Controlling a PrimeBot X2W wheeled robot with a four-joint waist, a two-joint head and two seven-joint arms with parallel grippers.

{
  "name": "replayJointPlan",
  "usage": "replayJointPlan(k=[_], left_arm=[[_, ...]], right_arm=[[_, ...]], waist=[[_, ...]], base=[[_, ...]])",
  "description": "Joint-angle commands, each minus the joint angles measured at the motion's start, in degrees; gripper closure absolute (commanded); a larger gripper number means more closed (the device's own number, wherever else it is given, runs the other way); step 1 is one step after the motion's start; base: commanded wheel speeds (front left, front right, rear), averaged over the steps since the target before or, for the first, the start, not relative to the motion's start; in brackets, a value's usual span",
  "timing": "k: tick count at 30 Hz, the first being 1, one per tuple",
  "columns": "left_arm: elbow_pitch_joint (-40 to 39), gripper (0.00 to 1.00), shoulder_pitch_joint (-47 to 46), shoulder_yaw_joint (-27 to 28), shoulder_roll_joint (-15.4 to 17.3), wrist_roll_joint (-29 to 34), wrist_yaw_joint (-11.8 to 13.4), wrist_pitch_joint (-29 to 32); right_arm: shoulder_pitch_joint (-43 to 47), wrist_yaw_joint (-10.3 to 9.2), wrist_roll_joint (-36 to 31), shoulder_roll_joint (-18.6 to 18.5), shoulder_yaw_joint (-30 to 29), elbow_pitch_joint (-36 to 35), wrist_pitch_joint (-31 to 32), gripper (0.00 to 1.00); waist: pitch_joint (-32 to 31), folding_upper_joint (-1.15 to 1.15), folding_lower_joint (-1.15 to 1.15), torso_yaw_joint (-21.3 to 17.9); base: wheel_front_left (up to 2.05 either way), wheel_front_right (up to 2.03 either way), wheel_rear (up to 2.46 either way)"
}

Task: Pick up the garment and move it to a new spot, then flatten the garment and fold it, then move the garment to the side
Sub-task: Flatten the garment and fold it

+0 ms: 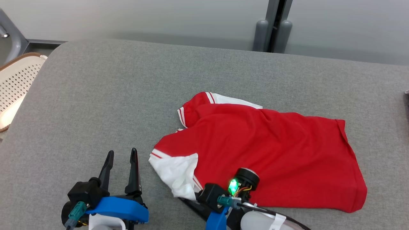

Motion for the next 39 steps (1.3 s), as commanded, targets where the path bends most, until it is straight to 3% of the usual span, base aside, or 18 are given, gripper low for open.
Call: replayJointPlan(k=[1,4,9,22,27,32,39], left_arm=[[-0.1,0.00,0.2,0.3,-0.1,0.3,0.0,-0.1],[-0.1,0.00,0.4,0.6,-0.1,0.7,-0.1,-0.1],[-0.6,0.00,0.7,0.4,-0.1,1.1,-0.3,-0.1],[1.4,0.00,-3.2,-3.3,1.1,2.5,-1.1,0.7],[1.7,0.00,-5.0,-4.2,1.1,2.5,-1.1,0.6],[2.3,0.00,-5.7,-4.9,0.8,1.8,-1.2,0.3],[3.3,0.00,-6.5,-5.7,0.4,0.6,-0.7,-0.1]], right_arm=[[0.7,0.00,-0.3,-0.2,1.7,-0.5,-0.7,0.00],[1.6,0.00,1.0,-0.2,2.8,-0.9,-2.6,0.00],[2.5,0.00,0.8,-0.2,-2.3,-0.7,-4.7,0.00],[9.8,0.00,-7.5,-2.2,-28.9,-2.2,-6.4,0.00],[7.7,0.00,-12.6,-3.3,-35.2,-3.1,-3.3,0.00],[2.4,0.00,-13.8,-5.3,-35.8,-2.3,2.0,0.00],[-5.2,0.00,-5.8,-8.5,-30.1,3.3,11.2,0.00]], waist=[[-0.4,0.00,0.00,-0.5],[-1.0,0.00,0.00,-1.4],[-2.0,0.00,0.00,-2.6],[-3.5,0.00,0.00,-6.5],[-2.5,0.00,0.00,-6.8],[-0.8,0.00,0.00,-4.2],[1.6,0.00,0.00,2.4]], base=[[0.00,0.00,0.00],[0.00,0.00,0.00],[0.00,0.00,0.00],[0.00,0.00,0.00],[0.00,0.00,0.00],[0.00,0.00,0.00],[0.00,0.00,0.00]])
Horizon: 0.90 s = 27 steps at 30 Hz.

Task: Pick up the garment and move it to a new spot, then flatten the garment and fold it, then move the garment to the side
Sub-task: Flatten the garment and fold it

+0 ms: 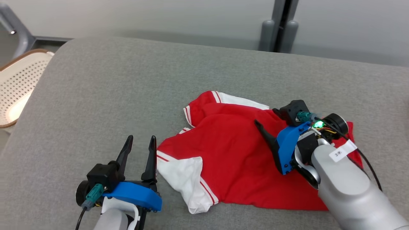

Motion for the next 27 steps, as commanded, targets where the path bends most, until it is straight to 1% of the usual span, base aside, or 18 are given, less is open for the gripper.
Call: replayJointPlan(k=[1,5,7,11,12,13,14,15,19,23,27], left_arm=[[0.1,0.00,-0.8,0.0,0.0,-0.4,0.3,-0.4],[0.2,0.00,-0.7,0.5,-0.2,-1.1,0.5,-0.4],[-0.2,0.00,-0.6,0.8,-0.3,-1.3,0.7,-0.4],[-1.0,0.00,0.0,1.1,-0.4,-1.6,0.7,-0.4],[-1.2,0.00,0.1,1.2,-0.4,-1.6,0.8,-0.4],[-1.3,0.00,0.2,1.2,-0.4,-1.6,0.8,-0.4],[-1.5,0.00,0.3,1.3,-0.4,-1.7,0.8,-0.4],[-1.6,0.00,0.3,1.3,-0.4,-1.7,0.8,-0.4],[-2.1,0.00,-0.1,1.0,-0.4,-1.9,0.9,-0.4],[-2.6,0.00,-0.7,0.6,-0.4,-2.3,1.1,-0.4],[-2.8,0.00,-1.0,0.1,-0.4,-2.5,1.3,-0.4]], right_arm=[[-1.2,0.00,1.4,-0.9,0.9,0.6,0.8,0.00],[-4.0,0.00,6.1,-4.0,5.4,2.7,4.7,0.00],[-4.7,0.00,9.1,-4.9,7.7,3.6,7.2,0.00],[-5.1,0.07,14.7,-7.5,14.7,2.9,13.2,0.00],[-4.7,0.07,16.5,-7.9,16.5,2.3,14.6,0.17],[-4.5,0.15,18.1,-8.4,18.2,1.4,15.6,0.61],[-4.7,0.16,19.4,-9.2,19.4,0.6,15.9,0.73],[-5.3,0.15,20.1,-10.1,19.9,0.0,15.4,1.00],[-9.4,-0.06,18.9,-13.1,19.8,1.1,10.5,1.00],[-14.4,-0.04,14.8,-13.1,17.3,4.9,4.3,1.00],[-19.2,-0.03,10.1,-12.9,14.7,9.9,0.1,1.00]], waist=[[2.0,0.00,0.00,2.4],[3.1,0.00,0.00,5.1],[3.7,0.00,0.00,6.2],[4.5,0.00,0.00,7.3],[4.6,0.00,0.00,7.4],[4.7,0.00,0.00,7.4],[4.8,0.00,0.00,7.4],[4.9,0.00,0.00,7.4],[5.4,0.00,0.00,7.2],[5.9,0.00,0.00,7.1],[6.2,0.00,0.00,7.4]], base=[[0.00,0.00,0.00],[0.00,0.00,0.00],[0.00,0.00,0.00],[0.00,0.00,0.00],[0.00,0.00,0.00],[0.00,0.00,0.00],[0.00,0.00,0.00],[0.00,0.00,0.00],[0.00,0.00,0.00],[0.00,0.00,0.00],[0.00,0.00,0.00]])
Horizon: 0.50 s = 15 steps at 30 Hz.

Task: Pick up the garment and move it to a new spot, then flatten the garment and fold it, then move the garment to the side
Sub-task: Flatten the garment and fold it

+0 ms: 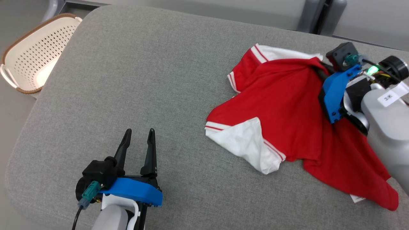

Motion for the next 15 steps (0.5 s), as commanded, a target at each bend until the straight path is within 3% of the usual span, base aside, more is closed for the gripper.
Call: replayJointPlan(k=[1,4,5,6,7,15], left_arm=[[-0.1,0.00,-0.8,-0.1,-0.1,-0.2,0.2,-0.3],[0.0,0.00,-0.8,-0.4,-0.1,-0.3,0.3,-0.3],[0.1,0.00,-0.7,-0.4,-0.1,-0.3,0.3,-0.3],[0.1,0.00,-0.6,-0.4,-0.1,-0.3,0.3,-0.3],[0.2,0.00,-0.4,-0.4,-0.1,-0.3,0.3,-0.3],[0.4,0.00,1.2,0.9,-0.1,0.4,0.6,-0.3]], right_arm=[[-1.8,-0.07,-1.1,0.0,-1.0,1.6,-1.2,1.00],[-4.2,-0.07,-3.8,0.5,-3.6,5.8,-4.0,1.00],[-4.5,-0.07,-4.5,1.0,-4.6,7.3,-4.8,0.87],[-4.8,-0.07,-5.3,1.3,-5.5,8.4,-6.0,0.58],[-5.0,-0.07,-6.1,1.7,-6.3,9.5,-7.2,0.00],[-1.5,-0.05,-7.5,6.7,-11.1,13.0,-16.2,0.00]], waist=[[0.1,0.00,-0.01,0.2],[0.1,0.00,-0.01,0.5],[0.0,0.00,-0.01,0.5],[-0.1,0.00,-0.01,0.6],[-0.2,0.00,-0.01,0.6],[-2.2,0.00,-0.01,-1.4]], base=[[0.00,0.00,0.00],[0.00,0.00,0.00],[0.00,0.00,0.00],[0.00,0.00,0.00],[0.00,0.00,0.00],[0.00,0.00,0.00]])
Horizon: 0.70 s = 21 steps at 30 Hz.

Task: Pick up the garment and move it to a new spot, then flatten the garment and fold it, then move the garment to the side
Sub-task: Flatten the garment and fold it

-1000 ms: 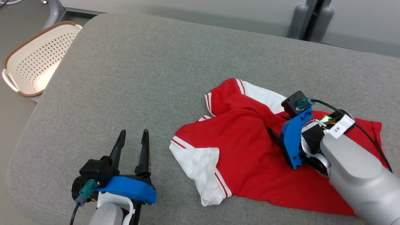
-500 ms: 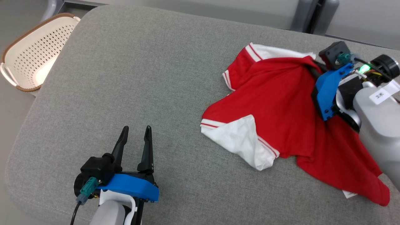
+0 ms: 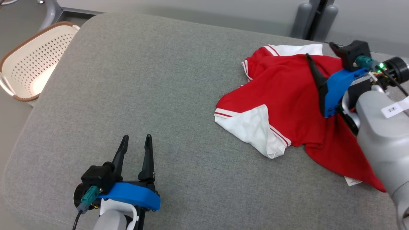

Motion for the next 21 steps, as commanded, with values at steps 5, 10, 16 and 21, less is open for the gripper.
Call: replayJointPlan(k=[5,10,16,21], left_arm=[[0.0,0.00,0.8,0.5,-0.1,0.8,0.0,-0.3],[-0.1,0.00,0.8,0.3,-0.1,1.0,-0.3,-0.3],[-0.1,0.00,0.2,-0.1,-0.1,0.8,-0.4,-0.3],[0.2,0.00,0.1,0.0,-0.1,0.6,-0.2,-0.3]], right_arm=[[6.0,-0.01,1.7,5.4,0.0,-3.7,-2.3,0.00],[11.4,-0.02,4.7,9.0,3.1,-6.8,-1.3,0.00],[14.3,-0.02,10.0,10.4,5.8,-9.1,2.4,0.00],[15.7,-0.02,13.9,10.0,9.6,-11.3,6.3,0.00]], waist=[[-1.6,0.00,-0.01,-2.3],[-1.6,0.00,-0.01,-3.1],[-0.8,0.00,-0.01,-2.6],[-0.5,0.00,-0.01,-1.7]], base=[[0.00,0.00,0.00],[0.00,0.00,0.00],[0.00,0.00,0.00],[0.00,0.00,0.00]])
